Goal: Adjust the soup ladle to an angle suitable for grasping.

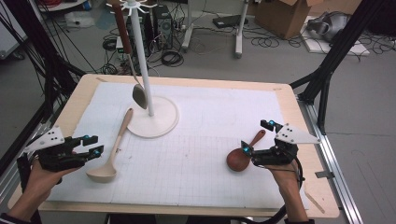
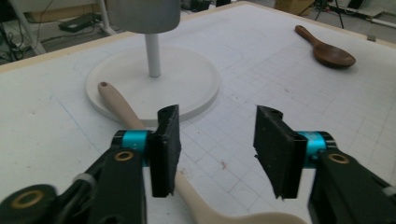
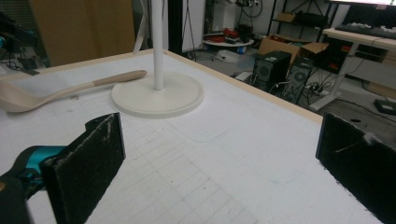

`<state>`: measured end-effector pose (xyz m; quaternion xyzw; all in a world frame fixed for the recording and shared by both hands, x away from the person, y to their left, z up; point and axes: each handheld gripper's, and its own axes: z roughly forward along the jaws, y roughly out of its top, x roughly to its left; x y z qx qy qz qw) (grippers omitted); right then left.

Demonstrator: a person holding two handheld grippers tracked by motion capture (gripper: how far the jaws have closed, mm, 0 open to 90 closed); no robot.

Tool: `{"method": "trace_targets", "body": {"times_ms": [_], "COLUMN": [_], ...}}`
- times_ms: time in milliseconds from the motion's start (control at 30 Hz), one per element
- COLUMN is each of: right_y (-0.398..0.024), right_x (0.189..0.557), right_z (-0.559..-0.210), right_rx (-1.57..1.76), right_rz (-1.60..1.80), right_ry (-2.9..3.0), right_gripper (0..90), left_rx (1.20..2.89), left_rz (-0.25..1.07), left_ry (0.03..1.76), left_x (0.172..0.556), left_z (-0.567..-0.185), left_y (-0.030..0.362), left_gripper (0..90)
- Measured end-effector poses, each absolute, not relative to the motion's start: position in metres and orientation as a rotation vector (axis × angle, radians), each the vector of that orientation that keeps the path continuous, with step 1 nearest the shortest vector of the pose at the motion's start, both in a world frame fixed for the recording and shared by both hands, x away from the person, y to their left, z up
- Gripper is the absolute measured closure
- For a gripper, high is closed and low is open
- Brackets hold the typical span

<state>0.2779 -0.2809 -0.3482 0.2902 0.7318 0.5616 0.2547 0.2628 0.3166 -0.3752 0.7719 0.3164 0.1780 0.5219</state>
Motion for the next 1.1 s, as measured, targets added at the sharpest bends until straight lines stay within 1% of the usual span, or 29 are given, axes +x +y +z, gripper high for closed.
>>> {"method": "trace_targets", "body": {"times_ms": [167,267,333,567,767,1100], "right_y": [-0.281,-0.281,-0.281,-0.279,-0.279,-0.28], "right_x": [0.278,0.277,0.277,0.278,0.279,0.279], "right_z": [-0.349,-0.349,-0.349,-0.35,-0.351,-0.352], "right_rx": [0.789,0.796,0.797,0.793,0.795,0.798], "right_rz": [1.525,1.526,1.527,1.522,1.527,1.528], "right_ry": [1.991,1.995,1.995,1.997,2.001,1.999], "right_gripper": [0.5,0.5,0.5,0.5,0.5,0.5], "left_rx": [1.912,1.949,1.98,2.104,2.229,2.371], "left_rz": [0.415,0.386,0.366,0.318,0.246,0.216], "left_ry": [0.763,0.781,0.795,0.847,0.884,0.912], "left_x": [0.258,0.258,0.26,0.269,0.282,0.299], "left_z": [-0.377,-0.377,-0.377,-0.376,-0.38,-0.389], "left_y": [0.307,0.302,0.299,0.288,0.277,0.262], "left_gripper": [76.8,85.4,89.1,89.7,89.8,89.8]}}
